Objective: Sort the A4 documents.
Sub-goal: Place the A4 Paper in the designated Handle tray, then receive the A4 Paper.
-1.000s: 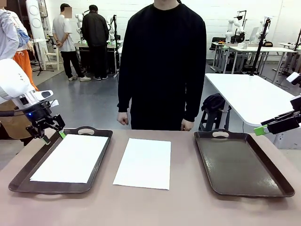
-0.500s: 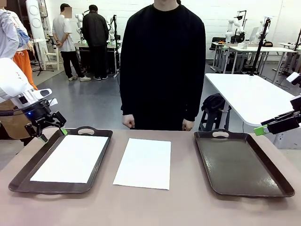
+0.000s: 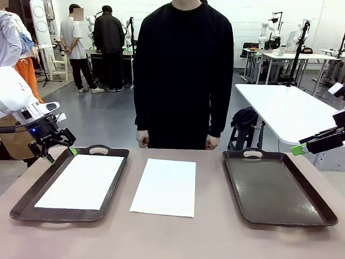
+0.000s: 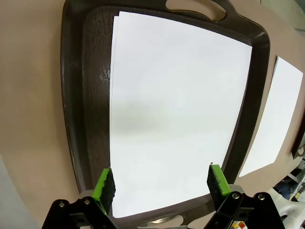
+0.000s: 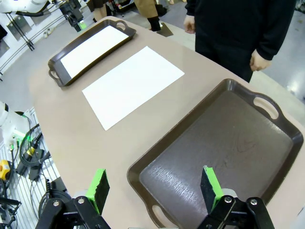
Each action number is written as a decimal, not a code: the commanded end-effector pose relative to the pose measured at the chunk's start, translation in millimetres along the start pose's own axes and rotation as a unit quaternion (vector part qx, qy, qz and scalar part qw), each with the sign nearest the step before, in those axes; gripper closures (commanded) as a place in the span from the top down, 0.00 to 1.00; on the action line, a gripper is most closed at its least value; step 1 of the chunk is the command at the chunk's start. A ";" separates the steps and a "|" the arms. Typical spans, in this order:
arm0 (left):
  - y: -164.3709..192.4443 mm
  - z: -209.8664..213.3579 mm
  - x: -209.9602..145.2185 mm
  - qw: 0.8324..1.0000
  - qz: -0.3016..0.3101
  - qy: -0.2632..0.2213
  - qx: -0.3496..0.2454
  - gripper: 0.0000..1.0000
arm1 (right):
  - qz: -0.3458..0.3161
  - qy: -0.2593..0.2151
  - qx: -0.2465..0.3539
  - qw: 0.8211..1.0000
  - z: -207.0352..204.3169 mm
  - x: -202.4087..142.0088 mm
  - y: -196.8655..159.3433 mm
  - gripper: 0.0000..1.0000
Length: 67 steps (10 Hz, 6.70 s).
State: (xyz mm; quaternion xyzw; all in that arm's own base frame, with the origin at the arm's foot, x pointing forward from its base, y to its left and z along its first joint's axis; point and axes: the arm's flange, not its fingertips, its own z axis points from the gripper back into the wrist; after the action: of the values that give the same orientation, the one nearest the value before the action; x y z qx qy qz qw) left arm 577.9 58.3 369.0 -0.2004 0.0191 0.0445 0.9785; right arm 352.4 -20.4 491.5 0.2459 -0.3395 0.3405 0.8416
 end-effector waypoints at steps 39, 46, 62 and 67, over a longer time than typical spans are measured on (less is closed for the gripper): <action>-107.7 136.8 -171.6 0.886 -0.407 -0.213 -0.059 1.00 | 0.004 -0.011 0.009 1.000 -2.3 1.5 -3.3 1.00; -107.7 136.8 -171.6 0.886 -0.407 -0.213 -0.059 1.00 | 0.004 -0.011 0.009 1.000 -2.3 1.5 -3.3 1.00; -107.7 136.8 -171.6 0.886 -0.407 -0.213 -0.059 1.00 | 0.004 -0.011 0.009 1.000 -2.3 1.5 -3.3 1.00; -107.7 136.8 -171.6 0.886 -0.407 -0.213 -0.059 1.00 | 0.004 -0.011 0.009 1.000 -2.3 1.5 -3.3 1.00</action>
State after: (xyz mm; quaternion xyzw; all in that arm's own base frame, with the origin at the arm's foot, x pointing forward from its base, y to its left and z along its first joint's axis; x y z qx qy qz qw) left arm 420.9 -0.8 545.9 -0.2350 -0.2745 -0.3062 0.8807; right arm 352.9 -19.7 491.5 0.2489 -0.3410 0.3385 0.8410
